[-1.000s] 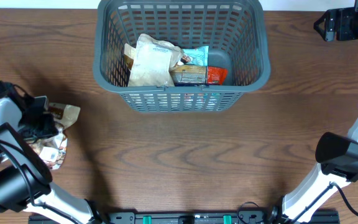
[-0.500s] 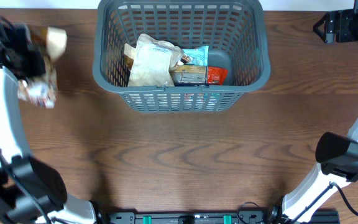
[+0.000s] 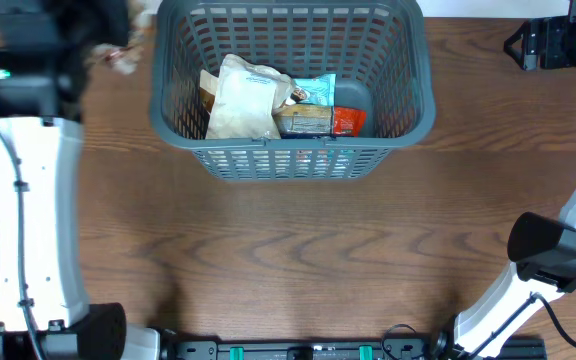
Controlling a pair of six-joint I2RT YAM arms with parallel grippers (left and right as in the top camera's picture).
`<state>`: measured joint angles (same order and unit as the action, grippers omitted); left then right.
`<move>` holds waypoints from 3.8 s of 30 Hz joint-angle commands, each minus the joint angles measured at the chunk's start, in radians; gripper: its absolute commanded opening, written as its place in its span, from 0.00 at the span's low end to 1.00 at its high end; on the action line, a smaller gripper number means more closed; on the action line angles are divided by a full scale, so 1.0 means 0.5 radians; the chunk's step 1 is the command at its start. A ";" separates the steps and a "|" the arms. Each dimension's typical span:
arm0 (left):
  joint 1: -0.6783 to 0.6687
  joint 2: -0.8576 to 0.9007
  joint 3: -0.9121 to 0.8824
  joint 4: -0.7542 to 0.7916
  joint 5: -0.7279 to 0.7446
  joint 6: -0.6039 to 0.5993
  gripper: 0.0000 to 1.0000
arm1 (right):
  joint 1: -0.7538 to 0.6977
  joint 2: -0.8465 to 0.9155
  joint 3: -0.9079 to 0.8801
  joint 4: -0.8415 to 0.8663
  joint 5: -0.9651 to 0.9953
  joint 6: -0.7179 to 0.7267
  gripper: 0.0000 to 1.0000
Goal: Pack container
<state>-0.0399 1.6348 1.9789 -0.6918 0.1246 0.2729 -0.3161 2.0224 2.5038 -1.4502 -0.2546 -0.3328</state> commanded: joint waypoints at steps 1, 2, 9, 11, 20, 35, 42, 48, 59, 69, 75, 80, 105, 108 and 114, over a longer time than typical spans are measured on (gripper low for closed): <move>-0.195 0.052 0.047 0.163 -0.003 0.095 0.06 | 0.018 0.018 -0.001 0.005 -0.008 0.007 0.80; -0.255 0.072 0.047 0.237 -0.019 0.095 0.06 | 0.018 0.018 -0.001 0.007 -0.008 0.007 0.80; -0.565 0.279 0.047 0.481 -0.130 0.205 0.06 | 0.018 0.018 -0.001 0.006 -0.008 0.007 0.78; -0.615 0.341 0.047 0.435 -0.117 0.239 0.06 | 0.018 0.018 -0.001 0.006 -0.008 0.007 0.78; -0.726 0.513 0.044 0.040 0.511 0.494 0.06 | 0.018 0.018 -0.001 0.009 -0.008 0.007 0.78; -0.896 0.697 0.043 -0.023 0.777 0.553 0.05 | 0.018 0.018 -0.001 -0.009 -0.008 0.008 0.79; -0.859 0.815 0.043 -0.056 0.775 0.553 0.06 | 0.018 0.018 -0.001 -0.027 -0.008 0.008 0.79; -0.784 0.877 0.043 -0.105 0.766 0.554 0.05 | 0.018 0.018 -0.001 -0.027 -0.008 0.007 0.79; -0.764 0.995 0.043 -0.173 0.767 0.555 0.06 | 0.018 0.018 -0.001 -0.024 -0.008 0.007 0.79; -0.772 1.005 0.043 -0.193 0.768 0.554 0.80 | 0.018 0.018 -0.001 -0.027 -0.008 0.007 0.79; -0.771 0.941 0.065 -0.172 0.652 0.553 0.84 | 0.018 0.018 -0.001 -0.024 -0.008 0.006 0.79; -0.768 0.801 0.143 -0.185 0.395 0.552 0.85 | 0.018 0.018 -0.001 -0.018 -0.008 0.007 0.80; 0.375 0.209 0.217 -0.510 -0.407 -0.055 0.99 | 0.038 0.018 -0.001 0.555 0.228 0.239 0.99; 0.477 0.209 0.217 -0.539 -0.407 -0.156 0.98 | 0.045 0.018 -0.001 0.587 0.294 0.240 0.99; 0.515 0.209 0.211 -0.706 -0.407 -0.275 0.99 | 0.044 0.018 -0.001 0.504 0.335 0.249 0.99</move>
<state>0.2218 1.7390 2.0853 -1.0225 -0.0757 0.1848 -0.2996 2.0224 2.5034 -1.1889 -0.1188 -0.2329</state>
